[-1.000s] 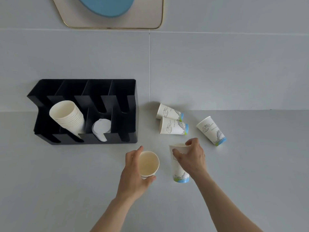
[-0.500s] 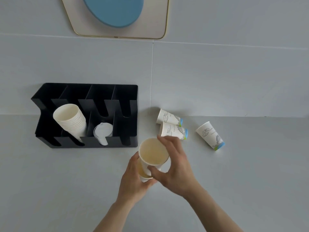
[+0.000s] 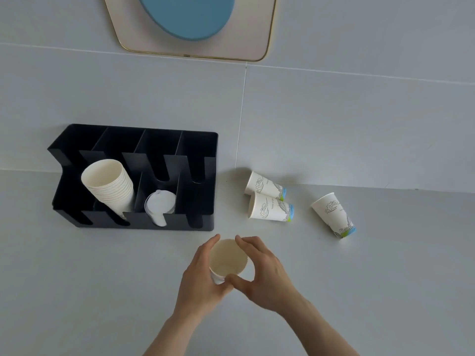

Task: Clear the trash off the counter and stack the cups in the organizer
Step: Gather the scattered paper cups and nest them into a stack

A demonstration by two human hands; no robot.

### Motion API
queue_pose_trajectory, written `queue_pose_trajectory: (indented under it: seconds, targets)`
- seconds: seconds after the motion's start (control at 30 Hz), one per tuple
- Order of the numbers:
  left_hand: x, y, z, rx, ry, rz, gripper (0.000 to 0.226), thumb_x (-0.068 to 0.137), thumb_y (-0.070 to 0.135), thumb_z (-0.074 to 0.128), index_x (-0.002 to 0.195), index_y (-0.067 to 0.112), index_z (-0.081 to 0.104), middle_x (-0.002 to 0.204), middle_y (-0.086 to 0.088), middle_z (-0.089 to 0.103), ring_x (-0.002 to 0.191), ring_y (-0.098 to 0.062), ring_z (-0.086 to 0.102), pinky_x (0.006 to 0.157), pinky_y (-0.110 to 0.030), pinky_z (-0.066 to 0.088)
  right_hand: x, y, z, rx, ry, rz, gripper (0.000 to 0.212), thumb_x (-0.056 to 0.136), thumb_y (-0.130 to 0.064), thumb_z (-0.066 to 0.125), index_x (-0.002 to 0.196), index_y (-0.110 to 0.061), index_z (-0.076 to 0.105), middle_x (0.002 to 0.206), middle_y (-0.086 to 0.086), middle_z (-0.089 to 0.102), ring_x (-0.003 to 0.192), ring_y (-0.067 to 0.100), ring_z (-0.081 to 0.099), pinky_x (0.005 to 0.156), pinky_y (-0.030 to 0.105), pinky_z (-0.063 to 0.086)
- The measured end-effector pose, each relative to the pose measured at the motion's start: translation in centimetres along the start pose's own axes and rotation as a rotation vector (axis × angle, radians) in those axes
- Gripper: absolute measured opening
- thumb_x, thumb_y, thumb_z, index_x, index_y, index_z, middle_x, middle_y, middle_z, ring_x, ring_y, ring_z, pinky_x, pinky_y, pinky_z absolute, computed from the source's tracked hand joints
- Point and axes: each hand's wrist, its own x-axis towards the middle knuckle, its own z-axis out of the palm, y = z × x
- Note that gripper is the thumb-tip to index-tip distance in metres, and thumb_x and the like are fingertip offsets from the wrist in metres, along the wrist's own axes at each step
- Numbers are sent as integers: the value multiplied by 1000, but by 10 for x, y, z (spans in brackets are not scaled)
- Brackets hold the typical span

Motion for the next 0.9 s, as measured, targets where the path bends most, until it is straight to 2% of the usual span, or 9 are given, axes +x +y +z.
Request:
queue_pose_trajectory:
  seconds: [0.1, 0.17, 0.33, 0.43, 0.5, 0.57, 0.67, 0.73, 0.9]
  targets:
    - [2, -3, -5, -5, 30, -17, 102, 63, 45, 89, 147, 43, 32, 138, 30, 44, 111, 5, 48, 90, -20, 43, 29, 15, -15, 3, 78, 67, 75, 80, -61, 70, 143, -21, 58, 131, -6, 62, 115, 17, 64, 96, 35, 52]
    - [-2, -5, -5, -3, 28, -25, 101, 63, 45, 90, 146, 44, 32, 137, 30, 44, 111, 5, 47, 91, -21, 43, 47, 32, -26, -98, 161, 127, 65, 84, -47, 76, 140, -17, 60, 131, 1, 64, 116, 26, 65, 94, 39, 52]
    - [-2, 0, -5, -8, 11, -13, 100, 62, 45, 90, 145, 46, 32, 139, 32, 43, 115, 8, 45, 89, -15, 40, 84, 64, -43, -364, 17, 220, 79, 92, -35, 74, 158, -16, 34, 165, 3, 33, 152, 27, 30, 117, 38, 32]
    - [2, -2, -4, -9, 10, -23, 100, 62, 46, 90, 145, 47, 32, 139, 34, 42, 117, 8, 46, 90, -13, 40, 104, 75, -33, -424, -91, 244, 91, 91, -34, 74, 162, -16, 20, 170, 4, 20, 157, 28, 17, 124, 39, 23]
    - [4, -4, -5, -4, 8, -23, 101, 62, 47, 89, 145, 47, 32, 138, 36, 42, 117, 8, 46, 88, -10, 38, 110, 78, -24, -474, -67, 256, 90, 89, -33, 76, 160, -17, 23, 161, 7, 31, 149, 31, 31, 120, 39, 30]
    - [5, -5, -5, -9, 6, -22, 101, 62, 47, 89, 145, 48, 32, 137, 37, 41, 118, 8, 46, 88, -8, 38, 111, 77, -15, -539, 23, 226, 85, 84, -32, 80, 154, -21, 33, 138, 10, 46, 127, 32, 50, 107, 40, 41]
    - [8, -6, -4, -14, 3, -19, 101, 62, 46, 89, 145, 48, 31, 138, 37, 41, 119, 9, 45, 90, -8, 37, 107, 82, -5, -576, 103, 155, 79, 70, -27, 91, 140, -21, 53, 115, 11, 53, 102, 34, 59, 88, 43, 50]
    - [9, -6, -5, -16, 0, -14, 101, 62, 46, 89, 145, 48, 31, 138, 37, 41, 118, 11, 44, 89, -6, 36, 103, 83, -2, -590, 116, 140, 74, 67, -28, 91, 132, -18, 57, 115, 10, 55, 102, 34, 58, 83, 43, 50]
    - [11, -6, -7, -1, -12, 3, 102, 63, 46, 89, 146, 46, 31, 138, 35, 41, 119, 9, 45, 92, -13, 40, 93, 68, -6, -561, 65, 207, 79, 74, -44, 83, 136, -15, 45, 125, 7, 59, 113, 31, 54, 93, 39, 45]
